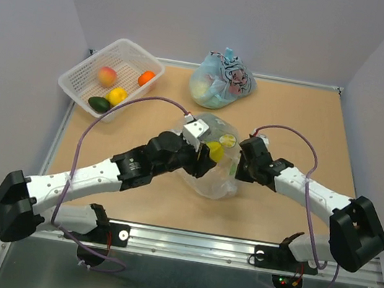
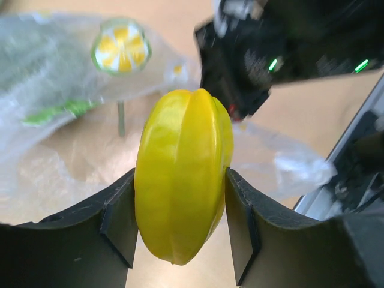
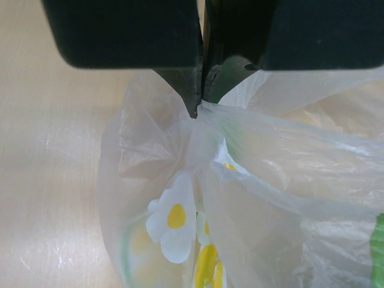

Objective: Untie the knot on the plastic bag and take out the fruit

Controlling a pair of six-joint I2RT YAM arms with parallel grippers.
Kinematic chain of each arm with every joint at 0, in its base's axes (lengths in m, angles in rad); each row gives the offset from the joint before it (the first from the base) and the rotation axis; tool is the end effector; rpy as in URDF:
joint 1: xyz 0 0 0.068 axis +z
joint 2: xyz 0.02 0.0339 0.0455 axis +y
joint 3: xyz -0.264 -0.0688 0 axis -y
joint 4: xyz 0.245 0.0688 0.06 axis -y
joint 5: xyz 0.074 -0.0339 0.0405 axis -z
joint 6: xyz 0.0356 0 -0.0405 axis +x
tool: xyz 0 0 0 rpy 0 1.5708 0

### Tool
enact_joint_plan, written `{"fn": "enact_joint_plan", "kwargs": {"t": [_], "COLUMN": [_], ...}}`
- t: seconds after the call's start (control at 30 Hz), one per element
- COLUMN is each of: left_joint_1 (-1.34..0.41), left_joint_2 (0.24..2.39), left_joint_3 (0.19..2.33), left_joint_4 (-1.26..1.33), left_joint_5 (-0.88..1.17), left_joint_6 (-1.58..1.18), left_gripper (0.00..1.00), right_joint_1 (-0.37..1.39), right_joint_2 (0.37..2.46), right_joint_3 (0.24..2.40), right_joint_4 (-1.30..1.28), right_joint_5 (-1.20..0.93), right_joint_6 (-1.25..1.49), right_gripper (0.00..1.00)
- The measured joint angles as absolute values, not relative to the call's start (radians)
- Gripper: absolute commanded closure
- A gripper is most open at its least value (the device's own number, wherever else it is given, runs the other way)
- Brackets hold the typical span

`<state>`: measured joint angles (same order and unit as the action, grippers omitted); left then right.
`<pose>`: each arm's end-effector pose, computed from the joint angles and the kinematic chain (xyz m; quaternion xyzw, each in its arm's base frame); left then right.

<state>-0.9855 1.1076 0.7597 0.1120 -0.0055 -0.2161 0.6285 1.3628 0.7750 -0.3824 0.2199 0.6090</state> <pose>0.1435 -0.2161 0.2969 0.2932 0.7286 -0.3481 0.5118 0.2182 0.1490 0.1962 0.0232 0.9498 0.0852 0.3003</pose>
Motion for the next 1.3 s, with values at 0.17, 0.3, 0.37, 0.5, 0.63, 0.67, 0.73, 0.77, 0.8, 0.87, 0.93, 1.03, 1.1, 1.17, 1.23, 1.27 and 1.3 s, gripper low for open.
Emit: {"fn": "enact_joint_plan", "kwargs": {"t": [0.17, 0.3, 0.37, 0.5, 0.63, 0.67, 0.73, 0.77, 0.8, 0.87, 0.93, 1.03, 1.1, 1.17, 1.23, 1.27, 1.3], "left_joint_1": [-0.92, -0.774, -0.674, -0.447, -0.224, -0.187, -0.086, -0.059, -0.032, 0.031, 0.07, 0.109, 0.118, 0.12, 0.12, 0.119, 0.119], "left_joint_2": [1.092, 1.107, 1.128, 1.193, 1.293, 1.315, 1.39, 1.416, 1.447, 1.522, 1.575, 1.65, 1.686, 1.712, 1.719, 1.72, 1.72], "left_joint_3": [0.894, 1.016, 1.073, 1.136, 1.142, 1.142, 1.147, 1.152, 1.161, 1.188, 1.217, 1.28, 1.321, 1.36, 1.376, 1.378, 1.382], "left_joint_4": [0.115, 0.102, 0.093, 0.049, 0.005, -0.001, -0.025, -0.028, -0.033, -0.046, -0.054, -0.066, -0.073, -0.073, -0.074, -0.074, -0.08], "left_joint_5": [-0.042, -0.117, -0.182, -0.273, -0.305, -0.308, -0.301, -0.297, -0.293, -0.286, -0.284, -0.287, -0.288, -0.289, -0.289, -0.289, -0.288], "left_joint_6": [-0.266, -0.299, -0.316, -0.35, -0.384, -0.385, -0.397, -0.4, -0.404, -0.409, -0.41, -0.404, -0.394, -0.389, -0.385, -0.382, -0.382], "left_gripper": [0.78, 0.79, 0.78, 0.78, 0.73, 0.72, 0.68, 0.66, 0.61, 0.51, 0.36, 0.07, 0.02, 0.01, 0.01, 0.01, 0.01], "right_joint_1": [0.628, 0.628, 0.628, 0.628, 0.628, 0.628, 0.628, 0.628, 0.628, 0.628, 0.628, 0.628, 0.628, 0.628, 0.628, 0.628, 0.628], "right_joint_2": [1.365, 1.33, 1.302, 1.244, 1.207, 1.2, 1.192, 1.189, 1.187, 1.186, 1.184, 1.178, 1.171, 1.165, 1.164, 1.164, 1.164], "right_joint_3": [0.774, 0.756, 0.742, 0.736, 0.736, 0.736, 0.736, 0.736, 0.736, 0.736, 0.736, 0.736, 0.736, 0.736, 0.736, 0.736, 0.736], "right_joint_4": [-0.387, -0.388, -0.39, -0.396, -0.397, -0.397, -0.398, -0.398, -0.4, -0.403, -0.408, -0.414, -0.416, -0.418, -0.419, -0.419, -0.419], "right_joint_5": [0.191, 0.163, 0.153, 0.126, 0.11, 0.104, 0.097, 0.093, 0.089, 0.084, 0.078, 0.074, 0.073, 0.072, 0.073, 0.073, 0.073], "right_joint_6": [0.608, 0.605, 0.604, 0.598, 0.591, 0.59, 0.587, 0.583, 0.58, 0.579, 0.575, 0.571, 0.568, 0.563, 0.556, 0.553, 0.548], "right_gripper": [0.99, 0.99, 0.99, 0.99, 0.99, 0.99, 0.99, 0.99, 0.99, 0.99, 0.99, 0.99, 0.98, 0.97, 0.97, 0.96, 0.96]}}
